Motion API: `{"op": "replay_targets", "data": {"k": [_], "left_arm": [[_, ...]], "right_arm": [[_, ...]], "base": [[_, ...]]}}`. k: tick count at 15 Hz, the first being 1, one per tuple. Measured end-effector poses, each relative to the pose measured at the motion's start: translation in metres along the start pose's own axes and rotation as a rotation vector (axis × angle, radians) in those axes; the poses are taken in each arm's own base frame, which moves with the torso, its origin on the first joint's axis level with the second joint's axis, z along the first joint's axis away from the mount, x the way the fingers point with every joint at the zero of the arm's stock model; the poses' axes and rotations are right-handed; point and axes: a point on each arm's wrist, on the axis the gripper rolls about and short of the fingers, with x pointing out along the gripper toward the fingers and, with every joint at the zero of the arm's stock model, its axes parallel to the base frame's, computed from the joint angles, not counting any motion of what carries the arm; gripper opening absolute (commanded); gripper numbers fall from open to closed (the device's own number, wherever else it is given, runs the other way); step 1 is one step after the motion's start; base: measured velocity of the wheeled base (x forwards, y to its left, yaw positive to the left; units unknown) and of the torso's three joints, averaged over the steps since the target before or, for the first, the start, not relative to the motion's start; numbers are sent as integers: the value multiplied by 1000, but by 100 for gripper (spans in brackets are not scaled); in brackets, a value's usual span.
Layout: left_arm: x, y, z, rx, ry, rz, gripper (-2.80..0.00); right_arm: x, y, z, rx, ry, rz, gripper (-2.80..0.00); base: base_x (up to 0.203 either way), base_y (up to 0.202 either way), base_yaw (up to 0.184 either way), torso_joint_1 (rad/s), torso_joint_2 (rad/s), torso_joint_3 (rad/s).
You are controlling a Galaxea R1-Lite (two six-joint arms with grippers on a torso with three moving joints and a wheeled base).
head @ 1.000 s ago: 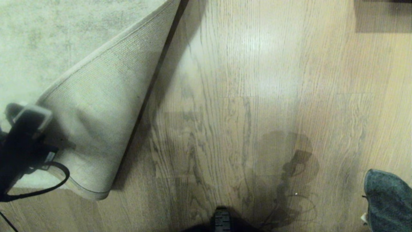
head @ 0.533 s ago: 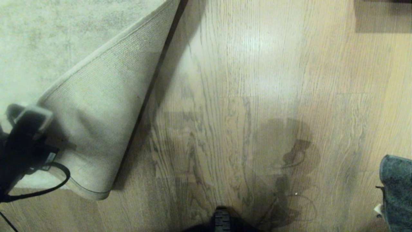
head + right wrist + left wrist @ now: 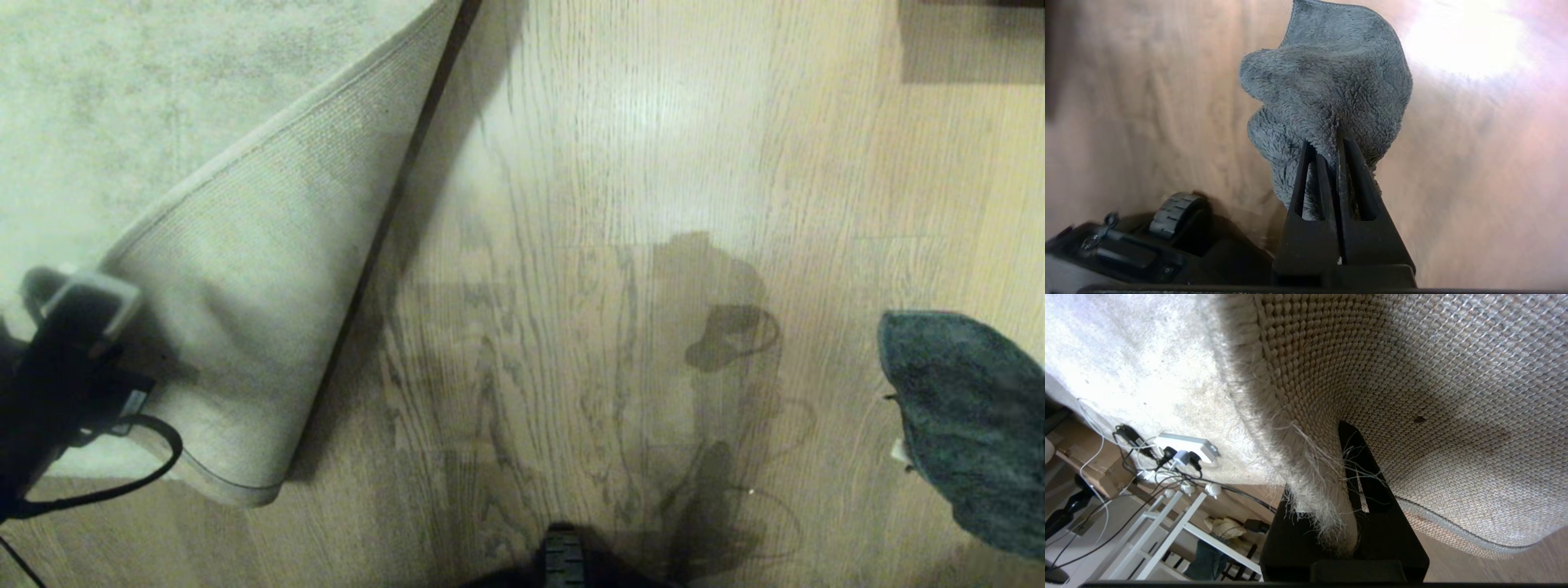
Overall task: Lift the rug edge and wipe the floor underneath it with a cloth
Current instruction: Wipe the floor under the carpet with a rag
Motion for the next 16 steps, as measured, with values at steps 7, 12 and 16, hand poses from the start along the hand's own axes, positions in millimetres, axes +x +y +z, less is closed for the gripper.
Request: {"op": "replay_targets", "data": {"k": [7,12,16], "left_arm": [[-1,-3,2,3,-11,-12,-280],[-1,-2,2,1,-11,-11,-280],[-1,-2,2,-2,-11,-9,-280]], "right_arm": [[92,11,26,-77,38,393,-280],[169,75,27,-103,35,585,-280],[238,160,18,-76,-64,618,-280]], "base": [[0,0,0,0,0,0],[0,0,0,0,0,0],[0,0,0,0,0,0]]}}
